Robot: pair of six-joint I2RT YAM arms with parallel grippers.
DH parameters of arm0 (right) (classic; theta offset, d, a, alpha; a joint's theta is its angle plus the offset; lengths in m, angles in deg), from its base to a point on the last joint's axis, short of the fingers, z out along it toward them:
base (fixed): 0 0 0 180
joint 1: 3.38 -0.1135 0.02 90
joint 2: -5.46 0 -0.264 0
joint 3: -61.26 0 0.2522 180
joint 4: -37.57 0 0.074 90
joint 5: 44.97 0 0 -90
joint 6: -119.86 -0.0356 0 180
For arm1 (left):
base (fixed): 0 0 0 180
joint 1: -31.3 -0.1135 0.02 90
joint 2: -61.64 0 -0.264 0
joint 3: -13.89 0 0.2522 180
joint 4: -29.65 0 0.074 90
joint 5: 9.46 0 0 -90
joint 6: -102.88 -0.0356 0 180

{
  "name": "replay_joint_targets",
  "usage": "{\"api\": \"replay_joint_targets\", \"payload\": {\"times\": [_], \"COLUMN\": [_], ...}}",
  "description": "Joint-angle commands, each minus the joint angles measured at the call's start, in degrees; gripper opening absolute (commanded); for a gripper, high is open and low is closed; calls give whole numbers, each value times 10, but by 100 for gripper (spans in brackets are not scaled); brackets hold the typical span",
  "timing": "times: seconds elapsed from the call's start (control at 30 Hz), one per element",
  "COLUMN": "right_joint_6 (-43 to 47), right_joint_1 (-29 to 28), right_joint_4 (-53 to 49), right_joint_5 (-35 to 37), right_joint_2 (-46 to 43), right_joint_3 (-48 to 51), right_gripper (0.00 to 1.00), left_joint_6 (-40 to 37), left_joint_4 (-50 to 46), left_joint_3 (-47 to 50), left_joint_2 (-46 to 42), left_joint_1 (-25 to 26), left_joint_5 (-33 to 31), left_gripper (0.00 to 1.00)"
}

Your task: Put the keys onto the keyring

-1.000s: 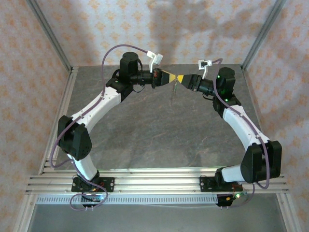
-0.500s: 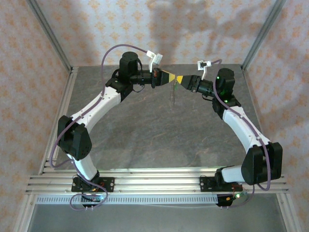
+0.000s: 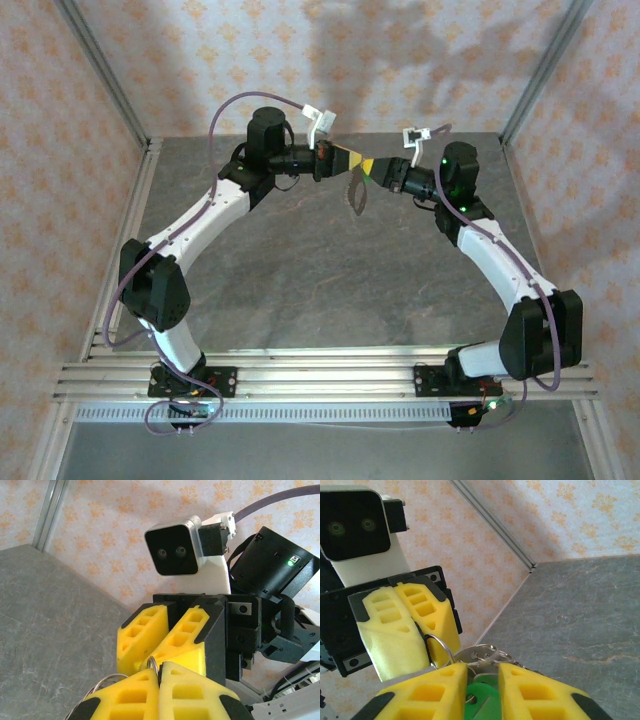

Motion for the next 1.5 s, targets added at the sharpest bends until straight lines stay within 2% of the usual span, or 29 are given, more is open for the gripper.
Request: {"api": "replay_joint_targets", "payload": {"times": [0.0, 0.1, 0.27, 0.57, 0.77, 1.03, 1.13, 1.27, 1.33, 1.47], "right_joint_6": [14, -55, -149, -230, -239, -240, -241, -247, -257, -270], "right_joint_1": [-13, 18, 44, 43, 37, 19, 18, 17, 17, 17], "right_joint_4": [-6, 83, 197, 305, 314, 321, 324, 333, 346, 362], "right_joint_5": [-1, 27, 12, -39, -54, -70, -74, -75, -81, -90], "right_joint_2": [-25, -39, -15, 17, 28, 38, 36, 33, 34, 32], "right_joint_3": [0, 33, 45, 34, 31, 25, 27, 32, 34, 35], "right_gripper": [28, 35, 45, 45, 45, 41, 35, 21, 18, 21], "left_joint_6": [7, -1, 0, 8, 16, 20, 20, 20, 20, 20], "left_joint_4": [60, 61, 63, 62, 71, 75, 75, 75, 75, 75], "left_joint_3": [9, 16, 15, 5, 1, 0, 1, 1, 1, 2], "left_joint_2": [-28, -36, -37, -32, -30, -30, -30, -28, -28, -28], "left_joint_1": [11, 12, 12, 12, 12, 12, 12, 12, 12, 11], "left_joint_5": [-3, -8, -2, 3, 6, 4, 2, 1, -1, -7], "left_gripper": [0, 0, 0, 0, 0, 0, 0, 0, 0, 0]}}
